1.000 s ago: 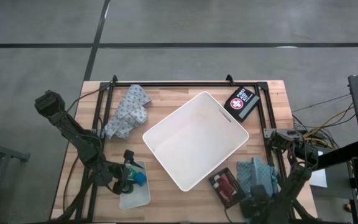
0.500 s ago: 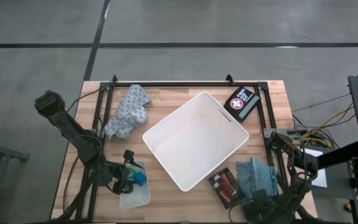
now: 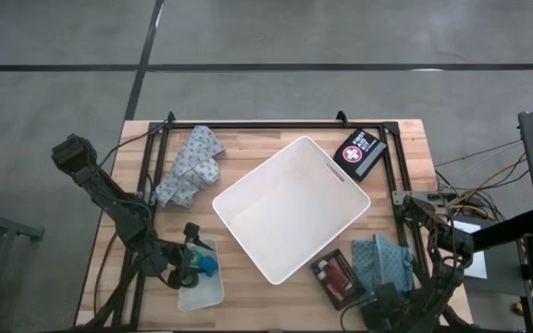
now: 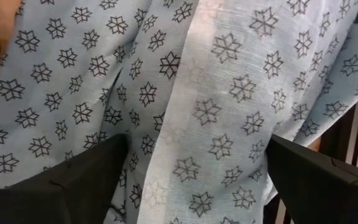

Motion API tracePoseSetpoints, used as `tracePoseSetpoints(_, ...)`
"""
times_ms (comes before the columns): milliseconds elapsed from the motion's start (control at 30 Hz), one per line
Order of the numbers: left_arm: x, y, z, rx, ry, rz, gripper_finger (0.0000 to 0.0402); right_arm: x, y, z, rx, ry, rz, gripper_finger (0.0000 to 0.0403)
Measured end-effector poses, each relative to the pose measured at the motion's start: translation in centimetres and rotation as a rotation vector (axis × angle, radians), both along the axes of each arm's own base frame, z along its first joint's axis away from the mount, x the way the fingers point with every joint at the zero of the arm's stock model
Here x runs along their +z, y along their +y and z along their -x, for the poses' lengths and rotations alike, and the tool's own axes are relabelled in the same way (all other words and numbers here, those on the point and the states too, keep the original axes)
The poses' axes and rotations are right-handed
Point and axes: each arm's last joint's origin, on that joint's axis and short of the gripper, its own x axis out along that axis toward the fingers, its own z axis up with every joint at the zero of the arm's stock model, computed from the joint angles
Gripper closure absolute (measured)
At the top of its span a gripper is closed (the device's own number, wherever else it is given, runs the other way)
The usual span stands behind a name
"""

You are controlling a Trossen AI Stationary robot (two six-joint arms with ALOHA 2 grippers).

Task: Pick & place medical supplies in basket/bin
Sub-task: Put the blue patient gown into the white laundry bin

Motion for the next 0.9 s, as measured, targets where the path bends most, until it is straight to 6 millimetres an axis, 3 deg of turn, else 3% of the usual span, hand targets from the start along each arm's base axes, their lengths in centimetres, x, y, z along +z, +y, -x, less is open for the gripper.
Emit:
tracePoseSetpoints(167,0.00,0.00,0.01,-0.001,0.000,0.000,0.0080,-0.09,0.11,-0.10,0.004,-0.016,-0.012,0.0059)
tracePoseSetpoints(600,0.00,0.00,0.00,0.000,0.000,0.000,0.0080,-0.13,0.17,-0.16,0.011,-0.018,-0.018,0.0227)
tracePoseSetpoints(900,0.00,0.00,0.00,0.000,0.000,0.000,0.0080,-0.02,0.14,-0.14,0.015,-0.010,-0.014,0.0300)
